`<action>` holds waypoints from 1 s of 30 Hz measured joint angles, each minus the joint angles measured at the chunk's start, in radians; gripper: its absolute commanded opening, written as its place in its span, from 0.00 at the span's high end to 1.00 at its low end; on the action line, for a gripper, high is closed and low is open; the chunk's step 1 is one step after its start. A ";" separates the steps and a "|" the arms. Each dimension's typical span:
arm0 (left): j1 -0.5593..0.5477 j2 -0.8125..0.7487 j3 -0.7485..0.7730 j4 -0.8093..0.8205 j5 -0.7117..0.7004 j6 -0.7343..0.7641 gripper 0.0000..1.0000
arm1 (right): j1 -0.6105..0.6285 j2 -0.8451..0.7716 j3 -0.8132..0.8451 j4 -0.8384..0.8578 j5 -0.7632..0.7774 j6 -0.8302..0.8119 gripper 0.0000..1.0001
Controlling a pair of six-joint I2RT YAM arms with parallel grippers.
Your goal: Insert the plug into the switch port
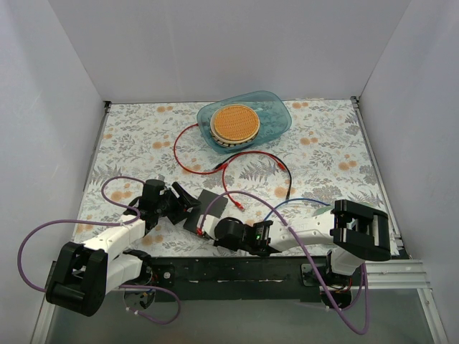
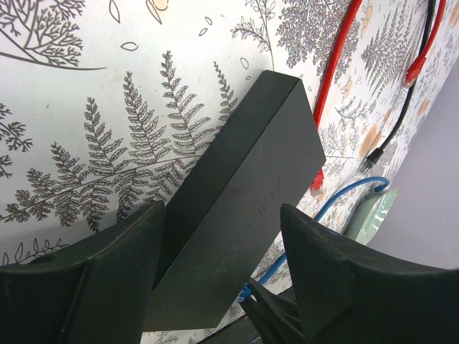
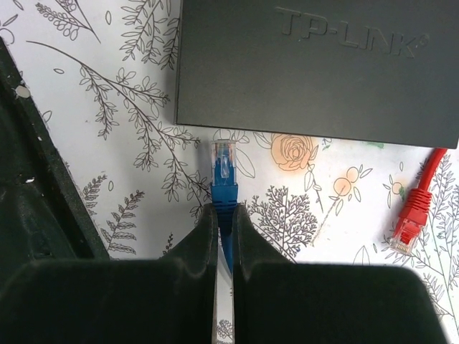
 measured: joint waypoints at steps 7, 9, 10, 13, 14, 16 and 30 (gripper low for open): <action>0.001 0.000 0.000 0.000 0.002 0.002 0.36 | 0.000 0.043 0.037 -0.011 0.039 0.004 0.99; 0.004 0.000 0.000 0.000 0.001 0.004 0.36 | 0.000 0.056 0.057 -0.031 0.047 0.005 0.99; 0.006 0.000 0.000 0.001 0.000 0.005 0.36 | 0.001 0.063 0.066 -0.038 0.054 0.005 0.99; 0.007 0.000 0.000 0.004 -0.005 0.007 0.36 | 0.006 0.076 0.084 -0.050 0.068 0.005 0.99; 0.007 0.000 0.000 0.005 -0.006 0.008 0.36 | 0.007 0.077 0.085 -0.052 0.071 0.005 0.99; 0.007 0.000 0.000 0.005 -0.006 0.008 0.36 | 0.007 0.079 0.089 -0.057 0.073 0.008 0.99; 0.013 -0.001 0.000 0.016 -0.015 0.010 0.36 | 0.012 0.132 0.179 -0.158 0.105 0.027 0.99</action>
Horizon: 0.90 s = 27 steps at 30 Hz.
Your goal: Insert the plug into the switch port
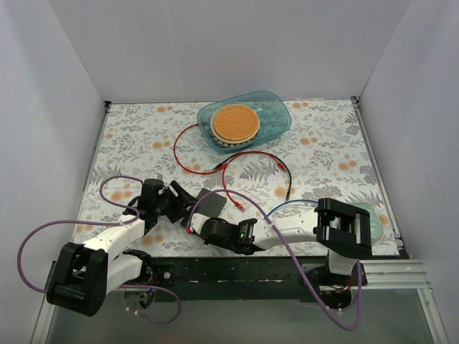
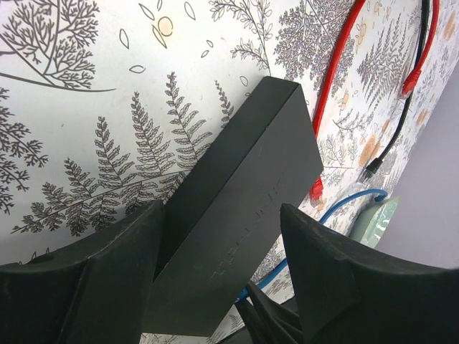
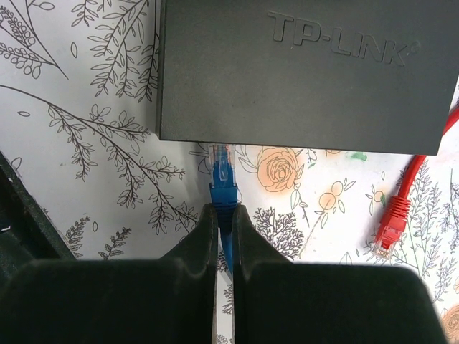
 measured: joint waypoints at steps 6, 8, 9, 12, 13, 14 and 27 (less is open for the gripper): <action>0.000 0.000 0.000 0.000 -0.003 0.000 0.35 | 0.000 0.013 0.024 -0.027 -0.005 -0.010 0.99; 0.000 0.000 0.000 0.000 -0.007 0.000 0.35 | 0.000 0.021 0.035 -0.037 -0.007 -0.018 0.99; 0.000 0.000 0.000 0.000 -0.008 0.000 0.35 | 0.000 0.023 0.039 -0.041 -0.010 -0.024 0.99; 0.000 0.000 0.000 0.000 -0.008 0.000 0.35 | 0.000 0.025 0.043 -0.045 -0.015 -0.031 0.99; 0.000 0.000 0.000 0.000 -0.008 0.000 0.35 | 0.000 0.026 0.044 -0.047 -0.014 -0.031 0.99; 0.000 0.000 0.000 0.001 -0.008 0.000 0.35 | 0.000 0.027 0.047 -0.050 -0.014 -0.031 0.99; 0.001 -0.007 -0.023 0.042 -0.004 -0.009 0.36 | 0.001 0.030 0.049 -0.049 0.020 0.027 0.99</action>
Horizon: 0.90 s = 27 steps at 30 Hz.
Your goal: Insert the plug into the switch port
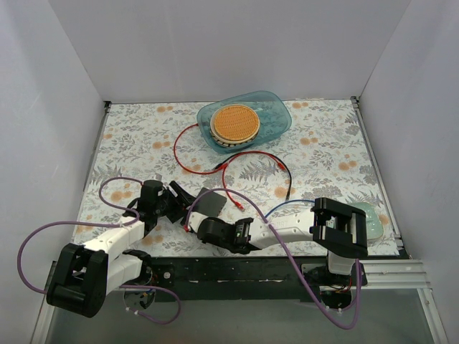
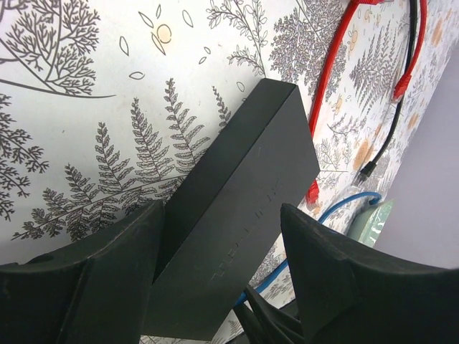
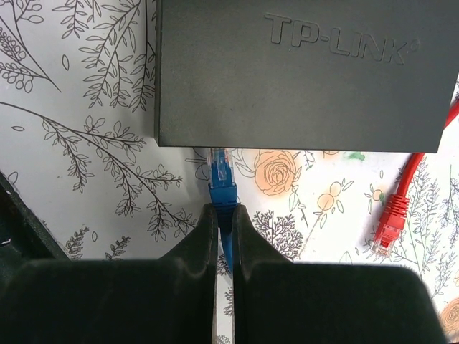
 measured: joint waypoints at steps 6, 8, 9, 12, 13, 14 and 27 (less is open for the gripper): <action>0.006 -0.008 -0.015 0.027 -0.001 -0.013 0.36 | -0.016 0.000 0.000 0.010 -0.015 0.005 0.99; 0.007 -0.010 -0.016 0.030 -0.008 -0.013 0.36 | -0.029 0.000 0.000 0.017 -0.026 0.006 0.99; 0.009 -0.012 -0.016 0.031 -0.012 -0.013 0.36 | -0.038 0.000 0.000 0.020 -0.032 0.005 0.99; 0.012 -0.017 -0.016 0.031 -0.029 -0.016 0.36 | -0.068 0.000 0.000 0.026 -0.043 0.002 0.99; 0.012 -0.019 -0.016 0.031 -0.034 -0.017 0.36 | -0.078 0.000 0.000 0.026 -0.044 0.002 0.99; 0.012 -0.021 -0.016 0.031 -0.037 -0.018 0.36 | -0.089 0.000 0.000 0.026 -0.044 0.002 0.99; 0.013 0.007 -0.018 0.065 -0.041 -0.027 0.36 | -0.132 0.010 0.009 0.031 -0.055 -0.070 0.99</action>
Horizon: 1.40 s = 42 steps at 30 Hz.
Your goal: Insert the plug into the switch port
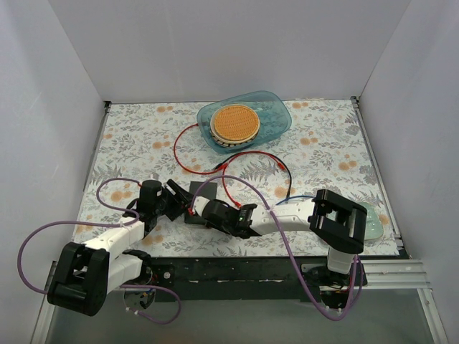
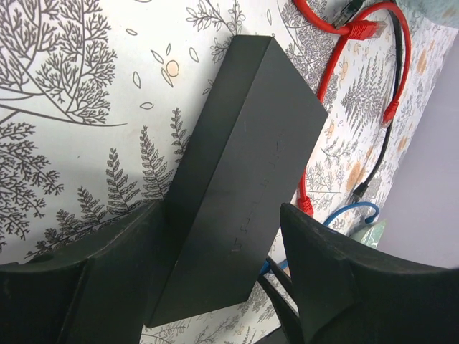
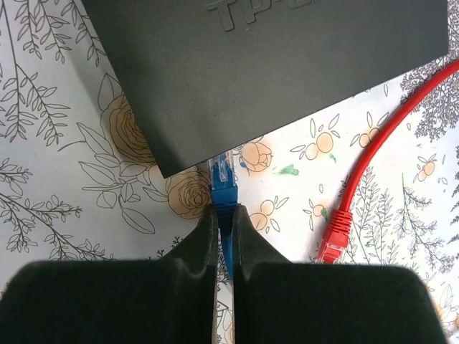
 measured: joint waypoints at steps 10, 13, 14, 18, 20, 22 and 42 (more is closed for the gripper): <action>0.003 0.043 0.000 0.068 0.006 -0.001 0.36 | -0.002 -0.016 -0.028 0.039 -0.035 -0.049 0.99; 0.004 0.045 0.000 0.072 0.006 -0.001 0.36 | -0.002 -0.015 -0.026 0.038 -0.041 -0.059 0.99; 0.004 0.045 0.000 0.073 0.006 -0.001 0.36 | -0.002 -0.013 -0.023 0.035 -0.044 -0.061 0.99; 0.006 0.045 0.000 0.075 0.001 -0.001 0.36 | -0.002 0.002 0.005 0.007 -0.055 -0.071 0.99; 0.006 0.045 0.000 0.078 -0.004 -0.001 0.36 | -0.002 0.007 0.015 -0.002 -0.063 -0.076 0.99; 0.008 0.045 0.000 0.080 -0.008 -0.001 0.36 | -0.002 0.013 0.024 -0.008 -0.071 -0.082 0.99; 0.010 0.069 0.000 0.112 0.016 -0.005 0.36 | -0.001 0.020 0.040 -0.008 -0.116 -0.079 0.99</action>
